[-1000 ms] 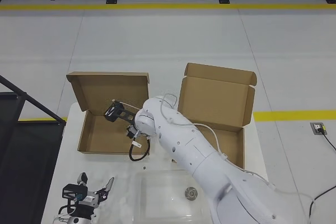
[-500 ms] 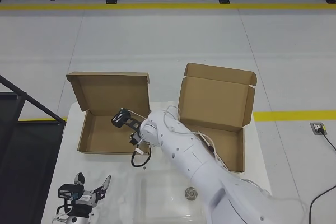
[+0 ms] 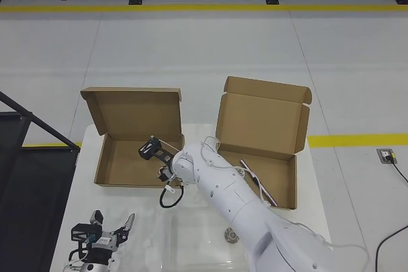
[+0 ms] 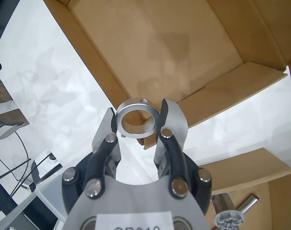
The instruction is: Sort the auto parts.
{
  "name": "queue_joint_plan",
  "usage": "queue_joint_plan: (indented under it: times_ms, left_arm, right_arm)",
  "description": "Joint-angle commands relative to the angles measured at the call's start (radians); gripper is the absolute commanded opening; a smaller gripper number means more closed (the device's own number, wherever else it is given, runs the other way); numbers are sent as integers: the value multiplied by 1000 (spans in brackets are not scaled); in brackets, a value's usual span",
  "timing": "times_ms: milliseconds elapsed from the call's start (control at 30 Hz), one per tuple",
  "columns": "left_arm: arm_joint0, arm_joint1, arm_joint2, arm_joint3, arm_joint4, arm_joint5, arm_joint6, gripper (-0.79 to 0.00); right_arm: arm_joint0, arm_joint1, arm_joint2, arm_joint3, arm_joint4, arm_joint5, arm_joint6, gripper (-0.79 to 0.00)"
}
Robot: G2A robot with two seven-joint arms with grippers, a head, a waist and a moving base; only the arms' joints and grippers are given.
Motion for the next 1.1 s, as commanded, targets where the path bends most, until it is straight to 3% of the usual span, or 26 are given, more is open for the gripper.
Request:
queue_joint_plan:
  times_ms: [0,833,1067]
  left_arm:
    - [0,0,0,0,0,0,0,0]
    - [2,-2,11,-2,8,8,0,0]
    - [2,-2,11,-2,8,8,0,0]
  right_arm:
    - [0,0,0,0,0,0,0,-785]
    - [-43,7,-17,-56,-62,21,-10,-785]
    - [-62,2,-23,-56,-94,93,29,-785]
